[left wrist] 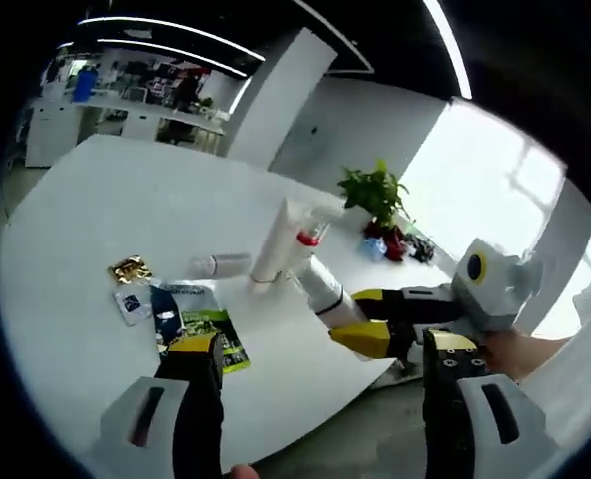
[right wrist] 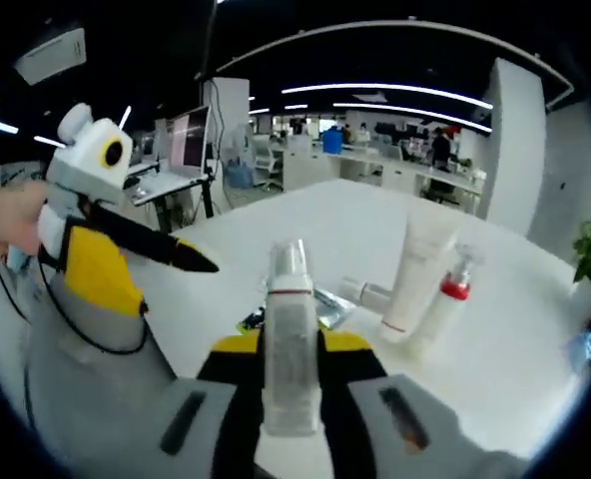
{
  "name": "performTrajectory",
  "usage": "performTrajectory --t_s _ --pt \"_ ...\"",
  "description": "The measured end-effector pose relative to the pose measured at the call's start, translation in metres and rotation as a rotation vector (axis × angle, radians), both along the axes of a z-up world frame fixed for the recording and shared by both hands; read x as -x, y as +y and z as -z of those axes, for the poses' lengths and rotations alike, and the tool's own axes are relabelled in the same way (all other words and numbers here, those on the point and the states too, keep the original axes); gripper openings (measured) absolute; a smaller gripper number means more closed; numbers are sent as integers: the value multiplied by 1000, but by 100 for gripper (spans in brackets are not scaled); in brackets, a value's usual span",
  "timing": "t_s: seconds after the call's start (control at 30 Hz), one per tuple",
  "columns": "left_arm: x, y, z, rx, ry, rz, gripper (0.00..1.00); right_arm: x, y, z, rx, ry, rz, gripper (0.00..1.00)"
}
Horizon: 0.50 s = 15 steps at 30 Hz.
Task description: Arrange the skincare products in the storage area until every visible bottle or jar stands upright without overlapping.
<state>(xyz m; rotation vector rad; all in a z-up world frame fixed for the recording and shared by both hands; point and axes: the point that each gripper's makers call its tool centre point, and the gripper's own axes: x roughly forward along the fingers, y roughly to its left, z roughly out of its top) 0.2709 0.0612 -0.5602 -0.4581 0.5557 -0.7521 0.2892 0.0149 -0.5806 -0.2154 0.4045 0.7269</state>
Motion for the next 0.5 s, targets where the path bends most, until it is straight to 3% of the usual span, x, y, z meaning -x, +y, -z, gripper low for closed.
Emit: performTrajectory --t_s 0.1,0.3,0.5 --pt "-3 -6 -8 65 -1 -19 72 3 3 -8 -17 -17 -2 19" --pt "-6 -18 -12 106 -1 -9 60 11 10 -22 -40 -53 -18 19" --pt "-8 -26 -19 200 21 -10 45 16 17 -33 -51 -99 -42 19"
